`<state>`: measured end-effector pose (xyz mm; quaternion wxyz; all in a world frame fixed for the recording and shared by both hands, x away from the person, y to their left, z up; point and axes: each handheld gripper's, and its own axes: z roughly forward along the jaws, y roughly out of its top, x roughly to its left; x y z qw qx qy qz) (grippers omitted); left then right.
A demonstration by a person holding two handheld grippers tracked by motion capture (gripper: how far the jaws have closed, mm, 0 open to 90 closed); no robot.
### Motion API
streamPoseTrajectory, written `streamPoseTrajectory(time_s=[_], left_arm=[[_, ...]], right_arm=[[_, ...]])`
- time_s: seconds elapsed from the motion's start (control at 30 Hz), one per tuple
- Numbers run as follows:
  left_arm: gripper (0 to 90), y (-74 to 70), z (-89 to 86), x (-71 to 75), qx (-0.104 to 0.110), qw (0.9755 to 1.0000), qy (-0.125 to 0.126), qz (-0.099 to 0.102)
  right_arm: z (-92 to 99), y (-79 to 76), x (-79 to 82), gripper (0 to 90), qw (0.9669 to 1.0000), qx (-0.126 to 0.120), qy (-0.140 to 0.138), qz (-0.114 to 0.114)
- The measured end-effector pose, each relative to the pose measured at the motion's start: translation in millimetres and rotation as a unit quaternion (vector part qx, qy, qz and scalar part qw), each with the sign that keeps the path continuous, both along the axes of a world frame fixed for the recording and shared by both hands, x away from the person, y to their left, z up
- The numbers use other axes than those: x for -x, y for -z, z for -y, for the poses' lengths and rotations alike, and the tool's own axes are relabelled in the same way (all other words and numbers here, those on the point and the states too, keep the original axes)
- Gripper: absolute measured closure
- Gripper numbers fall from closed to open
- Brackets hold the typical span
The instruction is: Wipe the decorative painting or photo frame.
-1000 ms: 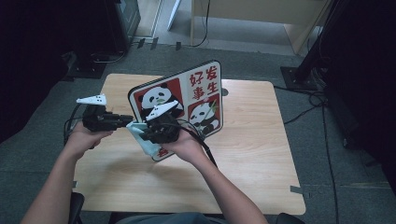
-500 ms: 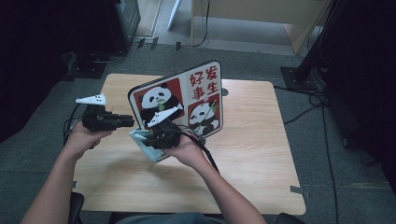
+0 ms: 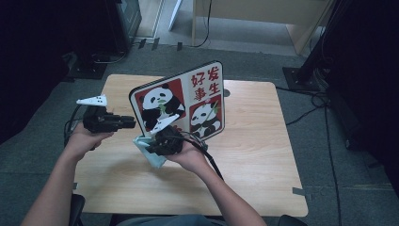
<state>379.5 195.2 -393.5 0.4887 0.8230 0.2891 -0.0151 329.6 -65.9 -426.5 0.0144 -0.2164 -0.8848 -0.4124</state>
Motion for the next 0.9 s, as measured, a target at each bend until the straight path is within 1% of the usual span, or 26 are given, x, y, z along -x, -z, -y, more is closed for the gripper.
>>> streamPoseTrajectory(time_s=[0.1, 0.3, 0.47, 0.53, 0.63, 0.77, 0.9], left_arm=[[69.9, 0.0, 0.5, 0.1, 0.000, 1.0000, 0.001, -0.002], [68.4, 0.4, 1.7, 0.2, -0.003, 1.0000, 0.004, -0.004], [66.6, -0.9, 2.0, 1.3, 0.001, 1.0000, 0.009, 0.001], [65.7, -1.2, 2.6, 1.6, 0.002, 0.9999, 0.010, 0.000], [64.6, -1.5, 3.7, 2.4, 0.003, 0.9999, 0.014, 0.000], [59.5, -2.0, 5.3, 3.3, 0.007, 0.9996, 0.026, 0.001], [57.2, -2.8, 7.7, 4.2, 0.007, 0.9996, 0.028, 0.002]], right_arm=[[0.1, 3.6, 0.7, 81.3, 1.0000, 0.002, 0.001, -0.004], [1.1, 10.4, 1.5, 81.4, 1.0000, 0.006, -0.001, -0.004], [2.4, 16.9, 2.3, 81.3, 1.0000, 0.008, -0.003, -0.003], [2.6, 19.2, 2.9, 81.4, 0.9999, 0.012, -0.003, -0.005], [3.2, 23.1, 3.1, 81.4, 0.9999, 0.012, -0.004, -0.005], [3.9, 28.4, 3.4, 81.4, 0.9998, 0.017, -0.005, -0.011], [4.9, 32.4, 3.6, 81.4, 0.9997, 0.020, -0.005, -0.014]])
